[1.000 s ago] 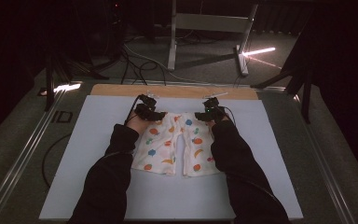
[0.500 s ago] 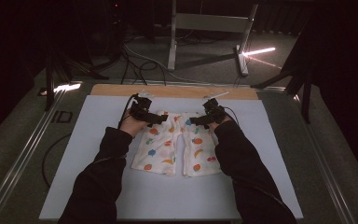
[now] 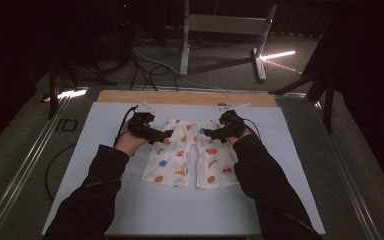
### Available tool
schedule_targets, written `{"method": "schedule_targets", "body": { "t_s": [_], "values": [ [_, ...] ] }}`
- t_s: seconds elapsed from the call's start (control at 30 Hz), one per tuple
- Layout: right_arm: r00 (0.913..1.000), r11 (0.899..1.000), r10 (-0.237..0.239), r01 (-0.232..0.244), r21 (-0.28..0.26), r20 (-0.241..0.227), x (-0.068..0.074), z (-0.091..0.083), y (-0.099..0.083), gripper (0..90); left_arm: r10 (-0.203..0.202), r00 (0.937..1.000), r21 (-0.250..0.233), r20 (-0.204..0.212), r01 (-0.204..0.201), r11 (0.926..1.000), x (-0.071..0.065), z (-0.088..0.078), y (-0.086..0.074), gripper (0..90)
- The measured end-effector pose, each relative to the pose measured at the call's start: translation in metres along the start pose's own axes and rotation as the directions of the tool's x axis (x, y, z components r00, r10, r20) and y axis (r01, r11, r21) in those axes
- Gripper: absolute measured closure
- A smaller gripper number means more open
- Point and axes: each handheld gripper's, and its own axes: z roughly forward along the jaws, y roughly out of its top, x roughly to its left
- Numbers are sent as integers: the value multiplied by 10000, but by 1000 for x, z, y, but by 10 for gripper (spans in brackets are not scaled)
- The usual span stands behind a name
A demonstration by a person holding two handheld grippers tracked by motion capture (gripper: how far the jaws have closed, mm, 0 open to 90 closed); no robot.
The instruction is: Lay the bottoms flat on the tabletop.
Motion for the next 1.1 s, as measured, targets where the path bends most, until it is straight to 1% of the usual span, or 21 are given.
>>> {"method": "schedule_targets", "body": {
  "t_s": [0.07, 0.13, 0.17, 0.2, 0.3, 0.37, 0.5, 0.57, 0.67, 0.7, 0.73, 0.8, 0.87, 0.9, 1.03, 1.1],
  "values": [
    [9999, 9998, -102, 101, -157, -50, 3, -4, -2, 129, 244, 9997, 95, -18, -244, 9997, -3, -6, -4, 0],
    [9997, 9996, -173, 169, -245, -151, 7, -8, -5, 133, 356, 9993, 103, 92, -357, 9993, -5, -11, -7, 0],
    [9994, 9992, -261, 254, -295, -234, 8, -9, -6, 133, 439, 9990, 126, 98, -440, 9990, -6, -14, -9, 0],
    [9990, 9989, -409, 404, -246, -207, 10, -10, -8, 134, 495, 9987, 80, 148, -496, 9987, -8, -17, -11, 0],
    [9980, 9983, -528, 519, -262, -358, 16, -14, -13, 134, 451, 9984, 60, 336, -453, 9990, -12, -23, -19, 0],
    [9971, 9978, -601, 587, -308, -459, 20, -16, -16, 134, 539, 9977, 181, 410, -547, 9983, -14, -25, -24, 0],
    [9946, 9967, -744, 718, -370, -728, 28, -22, -24, 132, 449, 9973, 43, 575, -452, 9990, -18, -32, -36, 0],
    [9932, 9961, -841, 816, -343, -802, 33, -25, -28, 132, 540, 9970, 42, 555, -543, 9985, -21, -35, -41, 0],
    [9901, 9950, -914, 867, -487, -1061, 39, -31, -35, 131, 629, 9954, 55, 718, -635, 9980, -27, -39, -48, 0],
    [9894, 9946, -952, 899, -523, -1100, 42, -33, -37, 130, 720, 9942, 105, 802, -731, 9973, -29, -41, -51, 0],
    [9872, 9936, -1068, 1014, -503, -1189, 43, -35, -40, 128, 747, 9936, 187, 845, -765, 9969, -31, -42, -53, 0],
    [9861, 9934, -1077, 1017, -528, -1262, 47, -38, -45, 128, 790, 9922, 113, 961, -805, 9967, -36, -44, -58, 0],
    [9832, 9932, -1084, 1009, -576, -1471, 50, -40, -51, 127, 883, 9908, 101, 1028, -898, 9959, -41, -47, -63, 0],
    [9813, 9920, -1195, 1116, -595, -1511, 51, -41, -54, 127, 945, 9895, 117, 1093, -964, 9953, -43, -49, -65, 0],
    [9780, 9914, -1246, 1159, -609, -1670, 57, -45, -67, 126, 974, 9889, 88, 1126, -990, 9950, -52, -54, -78, 0],
    [9752, 9894, -1404, 1320, -601, -1708, 60, -47, -73, 123, 1035, 9882, 113, 1127, -1054, 9944, -56, -56, -84, 0]
  ]
}}
